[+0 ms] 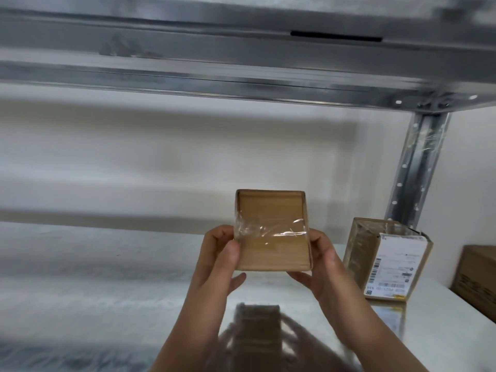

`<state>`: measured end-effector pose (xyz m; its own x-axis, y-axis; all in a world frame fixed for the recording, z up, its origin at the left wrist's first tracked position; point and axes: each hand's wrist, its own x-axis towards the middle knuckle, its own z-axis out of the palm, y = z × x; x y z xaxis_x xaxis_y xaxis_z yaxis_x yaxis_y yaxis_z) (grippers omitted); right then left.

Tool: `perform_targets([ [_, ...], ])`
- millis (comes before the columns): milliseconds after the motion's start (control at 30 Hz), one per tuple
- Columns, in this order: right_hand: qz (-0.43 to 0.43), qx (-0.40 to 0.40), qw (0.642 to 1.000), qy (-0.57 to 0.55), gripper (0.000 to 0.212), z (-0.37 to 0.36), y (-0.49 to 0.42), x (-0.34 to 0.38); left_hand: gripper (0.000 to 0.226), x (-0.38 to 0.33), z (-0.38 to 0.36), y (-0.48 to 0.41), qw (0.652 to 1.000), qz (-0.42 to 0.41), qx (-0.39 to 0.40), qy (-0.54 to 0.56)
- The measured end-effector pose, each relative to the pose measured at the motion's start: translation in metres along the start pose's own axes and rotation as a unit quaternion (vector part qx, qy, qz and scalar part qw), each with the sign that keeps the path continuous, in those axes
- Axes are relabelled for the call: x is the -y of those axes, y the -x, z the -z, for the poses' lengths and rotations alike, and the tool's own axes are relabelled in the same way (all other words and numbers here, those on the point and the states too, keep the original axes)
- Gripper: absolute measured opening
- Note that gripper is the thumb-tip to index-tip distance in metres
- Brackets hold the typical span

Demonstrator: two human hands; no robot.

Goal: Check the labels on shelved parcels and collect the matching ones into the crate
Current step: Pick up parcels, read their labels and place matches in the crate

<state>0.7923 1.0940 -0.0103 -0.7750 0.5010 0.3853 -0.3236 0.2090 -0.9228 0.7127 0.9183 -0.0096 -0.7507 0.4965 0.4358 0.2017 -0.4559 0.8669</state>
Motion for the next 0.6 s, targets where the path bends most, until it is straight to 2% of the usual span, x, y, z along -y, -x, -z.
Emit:
perform_targets([
  [67, 0.011, 0.017, 1.000, -0.004, 0.024, 0.005, 0.007, -0.003, 0.053, -0.001, -0.001, 0.004, 0.999, -0.030, 0.024, -0.004],
  [100, 0.024, 0.034, 0.999, -0.005, 0.036, 0.007, 0.012, -0.003, 0.057, -0.002, -0.001, 0.006, 0.999, -0.039, 0.030, -0.002],
  [167, 0.058, 0.063, 0.996, 0.002, 0.083, 0.009, 0.019, -0.001, 0.061, -0.003, -0.002, 0.006, 0.998, -0.051, 0.033, 0.001],
  [233, 0.078, 0.092, 0.993, -0.008, 0.100, 0.006, 0.025, 0.005, 0.062, -0.002, -0.002, 0.005, 0.998, -0.055, 0.033, 0.003],
  [400, 0.075, 0.087, 0.993, -0.015, 0.098, 0.005, 0.023, 0.004, 0.063, -0.001, -0.002, 0.003, 0.997, -0.060, 0.041, 0.015],
  [533, 0.036, 0.075, 0.997, -0.006, 0.075, 0.001, 0.015, 0.004, 0.066, 0.004, 0.002, 0.002, 0.996, -0.079, 0.047, 0.013],
  [600, 0.012, 0.072, 0.997, -0.013, 0.079, 0.002, 0.012, 0.003, 0.063, 0.004, 0.002, 0.003, 0.995, -0.089, 0.040, 0.019],
])
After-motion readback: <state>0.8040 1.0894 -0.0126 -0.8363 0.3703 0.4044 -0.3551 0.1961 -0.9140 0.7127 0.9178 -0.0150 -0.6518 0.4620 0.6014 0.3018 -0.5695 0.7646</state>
